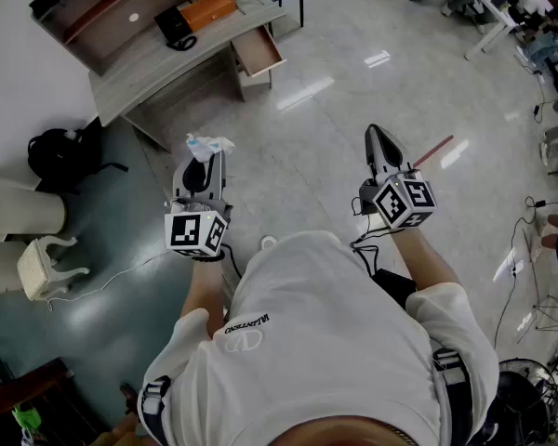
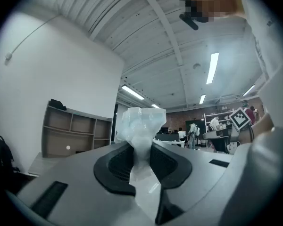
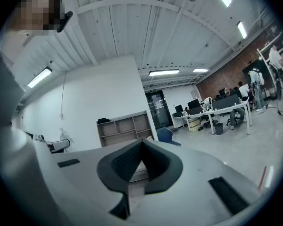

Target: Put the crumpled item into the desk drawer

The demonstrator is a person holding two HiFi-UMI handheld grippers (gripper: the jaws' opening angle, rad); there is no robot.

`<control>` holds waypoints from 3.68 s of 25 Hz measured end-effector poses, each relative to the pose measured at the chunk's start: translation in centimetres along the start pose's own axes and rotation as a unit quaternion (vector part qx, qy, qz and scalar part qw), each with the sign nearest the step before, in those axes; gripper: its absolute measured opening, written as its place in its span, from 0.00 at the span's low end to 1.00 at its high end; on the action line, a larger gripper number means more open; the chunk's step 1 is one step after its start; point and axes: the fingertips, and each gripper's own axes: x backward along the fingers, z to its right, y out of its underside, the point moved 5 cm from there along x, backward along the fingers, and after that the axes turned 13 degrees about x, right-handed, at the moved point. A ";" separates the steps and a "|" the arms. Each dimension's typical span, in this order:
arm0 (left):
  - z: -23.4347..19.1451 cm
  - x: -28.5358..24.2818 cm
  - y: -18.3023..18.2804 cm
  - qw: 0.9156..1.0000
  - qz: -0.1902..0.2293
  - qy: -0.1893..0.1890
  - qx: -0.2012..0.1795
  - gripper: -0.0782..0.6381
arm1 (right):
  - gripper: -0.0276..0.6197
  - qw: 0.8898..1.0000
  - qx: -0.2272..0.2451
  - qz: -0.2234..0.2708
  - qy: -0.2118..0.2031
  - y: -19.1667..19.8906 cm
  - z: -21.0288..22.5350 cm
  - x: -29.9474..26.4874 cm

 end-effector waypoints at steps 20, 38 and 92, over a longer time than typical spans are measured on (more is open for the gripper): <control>-1.6 2.1 0.2 1.000 -0.004 0.013 0.002 0.22 | 0.04 1.000 0.007 0.001 -0.008 0.5 -3.4 -0.6; -3.1 2.2 3.3 0.998 -0.044 0.052 0.016 0.22 | 0.04 1.000 -0.008 -0.019 0.013 3.2 -5.6 -1.3; -4.3 -24.7 6.1 0.998 -0.060 -0.013 0.022 0.22 | 0.04 0.998 -0.033 -0.047 -0.038 3.9 13.4 -22.6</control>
